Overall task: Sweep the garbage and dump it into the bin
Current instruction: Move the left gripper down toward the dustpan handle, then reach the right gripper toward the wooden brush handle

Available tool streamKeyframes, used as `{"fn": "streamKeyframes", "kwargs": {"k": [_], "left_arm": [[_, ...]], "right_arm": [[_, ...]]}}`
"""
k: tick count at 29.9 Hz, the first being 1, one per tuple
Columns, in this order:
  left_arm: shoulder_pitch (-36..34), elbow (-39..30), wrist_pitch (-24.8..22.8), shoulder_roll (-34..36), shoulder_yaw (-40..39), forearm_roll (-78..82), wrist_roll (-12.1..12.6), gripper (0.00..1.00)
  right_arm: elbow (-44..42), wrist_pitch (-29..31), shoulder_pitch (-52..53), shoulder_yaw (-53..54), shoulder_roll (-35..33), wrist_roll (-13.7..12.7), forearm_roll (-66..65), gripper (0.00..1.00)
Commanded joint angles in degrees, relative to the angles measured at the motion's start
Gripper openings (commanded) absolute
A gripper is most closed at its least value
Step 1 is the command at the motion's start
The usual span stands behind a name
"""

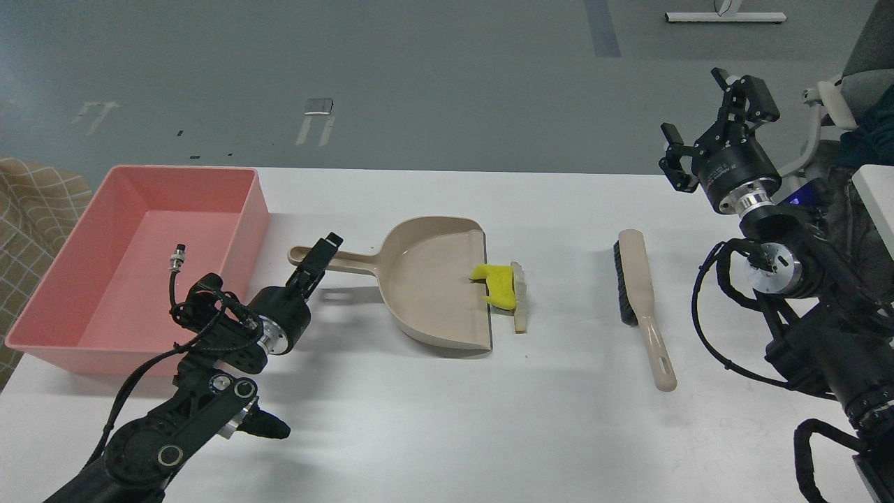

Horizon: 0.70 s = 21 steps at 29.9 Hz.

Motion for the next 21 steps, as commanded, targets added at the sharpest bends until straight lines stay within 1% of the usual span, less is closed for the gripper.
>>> {"fn": "streamKeyframes", "kwargs": {"k": [1,3,4,5,6,7,8,9,10,12,15,18,20,21], "left_arm": [[-0.41,0.14,0.0,-0.11,0.0,-0.02,1.03,0.62],[-0.5,0.49,0.0,-0.28,0.0,-0.02,1.47,0.53],[-0.5,0.49,0.0,-0.28,0.0,-0.02,1.47,0.53],[-0.5,0.49,0.0,-0.28,0.0,-0.02,1.47,0.46],[-0.59,0.49,0.0,-0.28,0.0,0.07,1.56,0.42],[-0.67,0.49,0.0,-0.28,0.09,0.07,1.56,0.33],[-0.76,0.49,0.0,-0.28,0.09,0.07,1.56,0.2],[-0.76,0.49,0.0,-0.28,0.09,0.07,1.65,0.14],[-0.85,0.49,0.0,-0.28,0.0,-0.02,1.82,0.01],[-0.85,0.49,0.0,-0.28,0.0,-0.02,2.44,0.0],[-1.03,0.31,-0.09,-0.28,0.0,-0.28,2.7,0.0],[-1.38,0.22,-0.27,-0.28,0.0,-0.46,2.7,0.0],[-1.73,0.22,-0.44,-0.28,0.0,-0.46,2.62,0.0],[-1.82,0.22,-0.44,-0.28,0.0,-0.46,2.62,0.0]], "right_arm": [[-0.02,0.0,-0.08,0.0,-0.03,0.0,0.0,1.0],[-0.02,0.0,-0.08,0.0,-0.12,0.0,0.0,1.0],[-0.02,0.0,-0.08,0.0,-0.12,0.0,0.0,1.0],[0.16,0.0,-0.08,0.0,-0.38,0.0,0.0,1.0],[0.16,0.0,-0.17,0.0,-0.47,0.0,0.0,1.0],[0.59,0.0,-0.26,0.0,-0.64,0.0,0.0,1.0],[1.47,0.08,-0.78,0.0,-1.17,0.0,0.0,1.0],[2.0,0.08,-1.05,-0.09,-1.61,0.0,0.0,1.0],[3.4,0.17,-1.48,-0.44,-2.66,0.0,-0.09,1.0],[4.9,0.43,-2.01,-0.97,-3.89,-0.27,-0.09,1.0],[8.76,0.52,-4.65,-3.68,-8.28,-0.97,-0.26,1.0],[12.37,0.61,-6.06,-8.51,-13.9,-1.93,-0.26,1.0],[16.49,0.61,-6.67,-15.61,-20.56,-2.29,-0.26,1.0],[17.73,0.52,-6.67,-17.73,-22.34,-2.29,-0.35,1.0]]}}
